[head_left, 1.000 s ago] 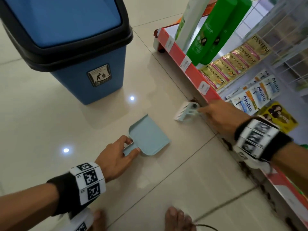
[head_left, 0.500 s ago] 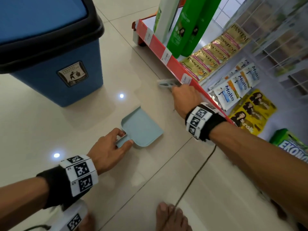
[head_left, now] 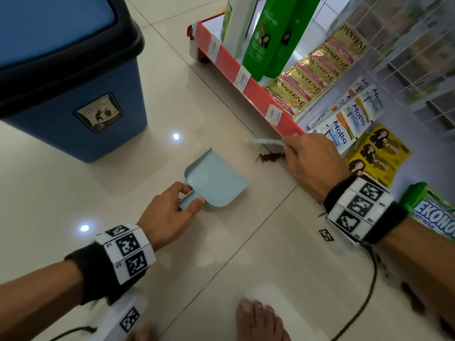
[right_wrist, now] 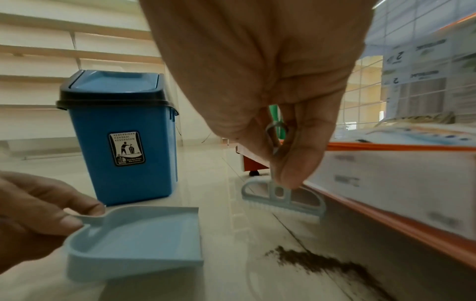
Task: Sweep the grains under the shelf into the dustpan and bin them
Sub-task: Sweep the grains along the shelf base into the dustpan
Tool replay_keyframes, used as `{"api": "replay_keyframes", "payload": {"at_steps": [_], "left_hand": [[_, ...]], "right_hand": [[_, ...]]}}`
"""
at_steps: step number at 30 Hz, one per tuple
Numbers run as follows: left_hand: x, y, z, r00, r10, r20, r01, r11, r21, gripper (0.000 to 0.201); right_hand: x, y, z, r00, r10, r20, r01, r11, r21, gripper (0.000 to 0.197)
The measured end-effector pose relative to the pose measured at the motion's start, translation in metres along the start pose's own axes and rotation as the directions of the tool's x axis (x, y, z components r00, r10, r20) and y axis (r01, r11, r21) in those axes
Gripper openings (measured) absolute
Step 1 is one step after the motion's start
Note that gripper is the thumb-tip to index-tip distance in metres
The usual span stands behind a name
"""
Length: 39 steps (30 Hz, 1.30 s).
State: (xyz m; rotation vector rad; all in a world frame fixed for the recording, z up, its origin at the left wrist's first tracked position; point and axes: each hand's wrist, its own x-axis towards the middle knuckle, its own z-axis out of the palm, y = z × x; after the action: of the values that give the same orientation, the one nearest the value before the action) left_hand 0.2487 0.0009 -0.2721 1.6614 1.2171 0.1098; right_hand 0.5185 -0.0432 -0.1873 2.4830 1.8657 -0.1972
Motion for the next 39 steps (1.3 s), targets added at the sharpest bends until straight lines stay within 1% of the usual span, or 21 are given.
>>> {"api": "replay_keyframes", "payload": {"at_steps": [2, 4, 6, 8, 11, 14, 16, 18, 20, 21, 23, 25, 27, 30, 33, 35, 37, 39], "left_hand": [[0.0, 0.001, 0.0, 1.0, 0.022, 0.003, -0.022, 1.0, 0.003, 0.027], [0.0, 0.003, -0.002, 1.0, 0.022, -0.002, -0.022, 1.0, 0.006, 0.028], [0.0, 0.005, -0.003, 0.999, 0.037, -0.006, -0.037, 0.999, 0.007, 0.029], [0.0, 0.007, -0.002, 0.999, 0.033, -0.024, -0.034, 0.999, -0.02, 0.03], [0.004, 0.005, 0.004, 0.998, 0.011, -0.065, -0.015, 0.998, -0.058, 0.033], [0.008, 0.007, 0.011, 0.997, 0.028, -0.069, -0.03, 0.999, -0.034, 0.032], [0.004, 0.009, 0.015, 0.996, 0.05, -0.068, -0.051, 0.999, -0.018, 0.03], [-0.002, 0.01, 0.021, 0.997, 0.057, -0.059, -0.058, 0.998, -0.024, 0.029], [-0.011, 0.009, 0.028, 0.997, 0.046, -0.055, -0.049, 0.997, -0.052, 0.029], [-0.017, 0.008, 0.032, 0.998, 0.038, -0.053, -0.041, 0.997, -0.066, 0.029], [-0.029, 0.006, 0.039, 0.999, 0.023, -0.046, -0.027, 0.996, -0.085, 0.028], [-0.038, 0.004, 0.043, 0.999, 0.01, -0.049, -0.015, 0.994, -0.105, 0.027], [-0.043, 0.002, 0.045, 0.998, -0.002, -0.063, -0.005, 0.992, -0.124, 0.026], [-0.049, -0.001, 0.043, 0.998, -0.007, -0.068, -0.002, 0.992, -0.129, 0.025], [-0.057, -0.008, 0.04, 0.998, 0.004, -0.059, -0.01, 0.994, -0.109, 0.024], [-0.06, -0.012, 0.038, 0.998, 0.004, -0.059, -0.01, 0.995, -0.103, 0.024], [-0.061, -0.014, 0.038, 0.999, 0.002, -0.055, -0.008, 0.994, -0.106, 0.024], [-0.06, -0.014, 0.039, 0.999, 0.005, -0.044, -0.01, 0.994, -0.113, 0.024]], "right_hand": [[0.02, -0.017, 0.002, 0.995, -0.07, -0.065, 0.071, 0.997, 0.007, 0.023], [0.045, -0.032, 0.009, 0.993, -0.101, -0.068, 0.098, 0.994, -0.04, 0.025], [0.065, -0.043, 0.015, 0.996, -0.079, -0.028, 0.075, 0.99, -0.12, 0.024], [0.071, -0.046, 0.021, 0.999, -0.012, 0.039, 0.018, 0.988, -0.155, 0.025], [0.051, -0.031, 0.027, 0.99, 0.036, 0.134, -0.013, 0.985, -0.172, 0.022], [0.013, -0.001, 0.021, 0.978, 0.058, 0.202, -0.031, 0.99, -0.138, 0.02], [-0.009, 0.017, 0.011, 0.976, 0.036, 0.213, -0.008, 0.991, -0.131, 0.024], [-0.02, 0.025, -0.001, 0.987, -0.014, 0.162, 0.025, 0.997, -0.067, 0.025], [-0.015, 0.02, -0.004, 0.992, -0.115, 0.057, 0.114, 0.993, 0.014, 0.03], [-0.008, 0.011, -0.003, 0.985, -0.17, 0.013, 0.17, 0.985, 0.03, 0.032], [0.014, -0.009, 0.002, 0.967, -0.253, -0.034, 0.255, 0.966, 0.052, 0.033], [0.035, -0.028, 0.012, 0.958, -0.285, -0.018, 0.286, 0.953, 0.1, 0.035], [0.046, -0.035, 0.021, 0.948, -0.312, 0.054, 0.307, 0.948, 0.087, 0.036], [0.037, -0.018, 0.025, 0.938, -0.294, 0.186, 0.3, 0.954, -0.003, 0.036], [0.007, 0.018, 0.021, 0.924, -0.263, 0.279, 0.292, 0.954, -0.066, 0.036], [-0.015, 0.042, 0.014, 0.921, -0.215, 0.326, 0.257, 0.962, -0.091, 0.035], [-0.032, 0.056, 0.005, 0.935, -0.191, 0.3, 0.227, 0.97, -0.09, 0.036], [-0.037, 0.056, -0.002, 0.95, -0.212, 0.23, 0.228, 0.973, -0.045, 0.038]]}}
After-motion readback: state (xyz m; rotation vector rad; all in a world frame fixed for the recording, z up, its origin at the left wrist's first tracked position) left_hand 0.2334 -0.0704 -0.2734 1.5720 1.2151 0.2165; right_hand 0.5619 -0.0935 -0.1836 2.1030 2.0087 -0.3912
